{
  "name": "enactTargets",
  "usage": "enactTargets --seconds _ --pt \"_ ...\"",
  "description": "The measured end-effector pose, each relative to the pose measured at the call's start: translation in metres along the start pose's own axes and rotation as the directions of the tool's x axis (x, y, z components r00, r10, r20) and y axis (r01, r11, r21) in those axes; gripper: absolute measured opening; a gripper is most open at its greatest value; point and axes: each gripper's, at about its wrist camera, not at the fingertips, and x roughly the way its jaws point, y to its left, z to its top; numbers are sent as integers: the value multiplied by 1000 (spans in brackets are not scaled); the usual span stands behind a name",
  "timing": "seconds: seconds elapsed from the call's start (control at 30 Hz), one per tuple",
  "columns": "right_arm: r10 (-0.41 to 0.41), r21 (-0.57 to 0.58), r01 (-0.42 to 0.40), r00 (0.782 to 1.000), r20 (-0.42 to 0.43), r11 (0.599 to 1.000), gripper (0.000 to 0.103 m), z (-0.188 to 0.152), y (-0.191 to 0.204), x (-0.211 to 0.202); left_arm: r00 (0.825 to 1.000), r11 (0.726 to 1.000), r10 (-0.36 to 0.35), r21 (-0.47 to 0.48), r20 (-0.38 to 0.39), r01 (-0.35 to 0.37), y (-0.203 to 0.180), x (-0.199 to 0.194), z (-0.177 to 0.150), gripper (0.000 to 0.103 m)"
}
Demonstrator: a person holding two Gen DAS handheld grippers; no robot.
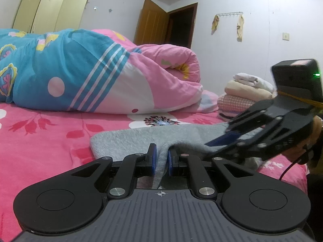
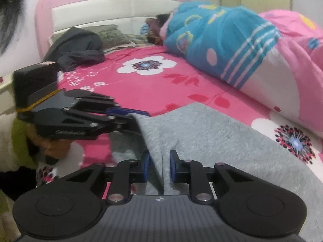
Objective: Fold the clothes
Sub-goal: 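Bring the open right gripper back toward the left gripper's grasp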
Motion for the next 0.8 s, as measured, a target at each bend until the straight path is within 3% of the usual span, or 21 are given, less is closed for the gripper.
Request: enactTargets --seconds 0.13,0.2,0.27,0.33,0.37,0.47,0.57,0.67,0.8 --pt "-14 2 13 999 38 1000 21 -3 4 -12 1000 1000 3 7 -13 -3 -1 2 0 13" --pt "-18 16 17 999 46 1000 21 -5 4 -14 1000 1000 1 22 -31 0 -4 5 0 18" --pt "-2 35 0 997 71 999 21 -6 5 -19 999 999 -4 54 -54 7 -9 10 0 32" --pt "7 65 -14 994 111 998 21 -8 5 -28 997 996 5 90 -75 1 -16 15 -1 32" --pt "8 86 -20 990 138 996 22 -9 4 -35 996 995 12 105 -86 -3 -18 17 -2 32" --pt "-87 174 54 978 190 983 23 -16 -7 -57 994 992 34 126 -99 -22 -23 21 -1 31" --pt "-165 245 121 972 167 962 24 -28 -18 -70 996 992 43 125 -82 -32 -24 23 1 23" --pt "-215 246 184 971 106 952 22 -38 -20 -67 997 991 64 124 -44 -58 -26 22 2 15" --pt "-159 201 144 985 62 969 17 -45 -15 -52 997 991 77 108 -4 -76 -27 21 3 10"
